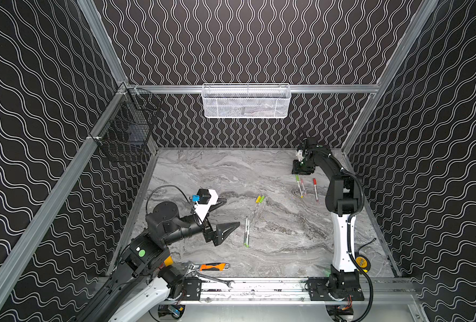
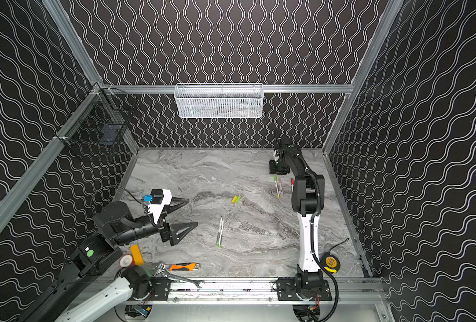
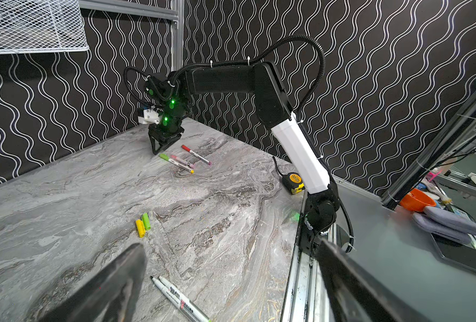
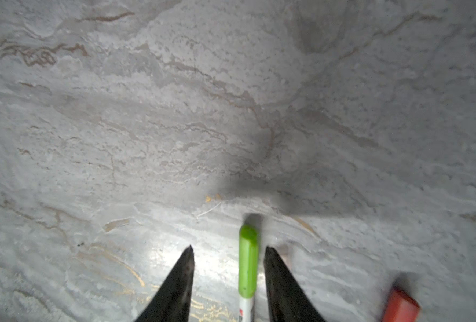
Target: Insert the pens into the pen caps
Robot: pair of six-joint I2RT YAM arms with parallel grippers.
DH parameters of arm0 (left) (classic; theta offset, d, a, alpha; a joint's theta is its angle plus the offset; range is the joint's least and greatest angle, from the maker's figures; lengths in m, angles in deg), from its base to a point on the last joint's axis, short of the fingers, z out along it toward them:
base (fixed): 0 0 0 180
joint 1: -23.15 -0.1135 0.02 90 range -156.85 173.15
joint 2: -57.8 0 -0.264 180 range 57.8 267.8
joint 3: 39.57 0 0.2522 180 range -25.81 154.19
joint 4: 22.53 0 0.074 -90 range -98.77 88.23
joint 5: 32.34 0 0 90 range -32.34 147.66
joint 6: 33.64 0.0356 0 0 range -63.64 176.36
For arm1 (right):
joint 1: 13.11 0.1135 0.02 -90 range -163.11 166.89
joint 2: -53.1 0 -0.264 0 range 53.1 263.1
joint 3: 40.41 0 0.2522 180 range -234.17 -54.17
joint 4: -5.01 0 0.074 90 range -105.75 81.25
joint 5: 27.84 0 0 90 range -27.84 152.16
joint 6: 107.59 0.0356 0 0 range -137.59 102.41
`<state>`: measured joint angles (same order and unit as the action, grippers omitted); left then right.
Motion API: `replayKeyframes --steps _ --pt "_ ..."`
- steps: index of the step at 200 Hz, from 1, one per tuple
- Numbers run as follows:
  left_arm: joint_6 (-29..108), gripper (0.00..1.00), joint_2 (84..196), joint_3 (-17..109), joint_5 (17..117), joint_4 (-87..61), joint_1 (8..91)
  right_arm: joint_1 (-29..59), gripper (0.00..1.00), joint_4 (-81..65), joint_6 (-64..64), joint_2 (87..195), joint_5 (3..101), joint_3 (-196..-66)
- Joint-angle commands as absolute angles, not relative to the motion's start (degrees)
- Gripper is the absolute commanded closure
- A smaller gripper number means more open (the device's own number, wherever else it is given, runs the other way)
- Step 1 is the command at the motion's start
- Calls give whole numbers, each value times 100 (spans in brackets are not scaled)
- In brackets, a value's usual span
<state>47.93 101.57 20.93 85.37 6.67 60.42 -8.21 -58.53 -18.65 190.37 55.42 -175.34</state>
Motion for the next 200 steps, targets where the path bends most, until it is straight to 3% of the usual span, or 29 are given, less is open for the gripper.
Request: replayKeyframes --steps 1,52,200 --pt "4877 1 10177 2079 8517 485 6041 -725 56 -5544 -1916 18624 5241 -17139" --pt "4852 1 10223 2077 8580 432 6041 -591 55 -5161 -1934 18053 4741 -15911" --pt "4792 1 10240 2026 8630 312 6041 -1113 51 -4730 -1554 17689 5413 -14705"
